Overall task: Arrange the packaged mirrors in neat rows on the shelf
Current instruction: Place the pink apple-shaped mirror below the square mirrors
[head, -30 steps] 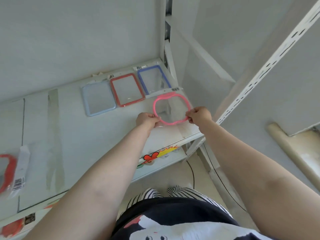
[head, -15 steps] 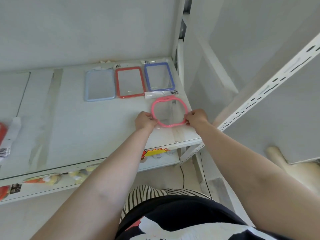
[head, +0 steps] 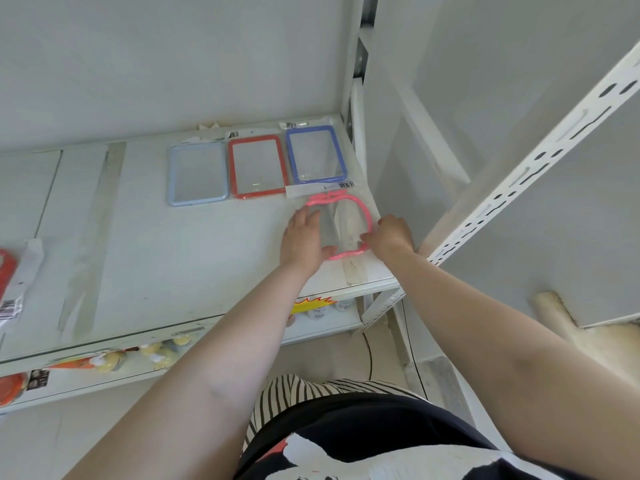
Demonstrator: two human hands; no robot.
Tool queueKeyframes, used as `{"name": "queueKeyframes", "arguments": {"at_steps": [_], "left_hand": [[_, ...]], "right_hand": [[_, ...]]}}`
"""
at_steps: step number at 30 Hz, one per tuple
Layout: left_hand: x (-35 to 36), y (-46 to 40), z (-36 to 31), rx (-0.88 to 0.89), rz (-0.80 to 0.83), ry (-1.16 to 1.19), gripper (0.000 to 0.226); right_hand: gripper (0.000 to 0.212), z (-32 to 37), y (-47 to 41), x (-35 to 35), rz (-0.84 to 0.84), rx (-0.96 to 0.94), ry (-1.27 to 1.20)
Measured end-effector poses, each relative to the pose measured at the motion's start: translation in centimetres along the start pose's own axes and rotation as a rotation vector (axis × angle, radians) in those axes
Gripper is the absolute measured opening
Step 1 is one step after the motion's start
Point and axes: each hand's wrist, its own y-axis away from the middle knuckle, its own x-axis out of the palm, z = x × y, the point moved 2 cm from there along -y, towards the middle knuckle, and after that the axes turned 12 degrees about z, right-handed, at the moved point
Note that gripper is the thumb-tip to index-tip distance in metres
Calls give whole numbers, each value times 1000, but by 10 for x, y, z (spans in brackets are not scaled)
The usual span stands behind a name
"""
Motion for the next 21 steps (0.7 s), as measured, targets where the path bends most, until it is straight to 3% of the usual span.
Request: {"name": "queueKeyframes", "arguments": {"at_steps": [2, 7, 21], "left_hand": [[4, -5, -5, 19, 70, -67, 91], [9, -10, -2, 28, 137, -141, 92], [10, -8, 0, 33, 123, -123, 91]], "right_hand": [[55, 0, -1, 1, -28, -37, -5], [60, -1, -5, 6, 15, -97, -21], [52, -3, -9, 8, 26, -125, 3]]}}
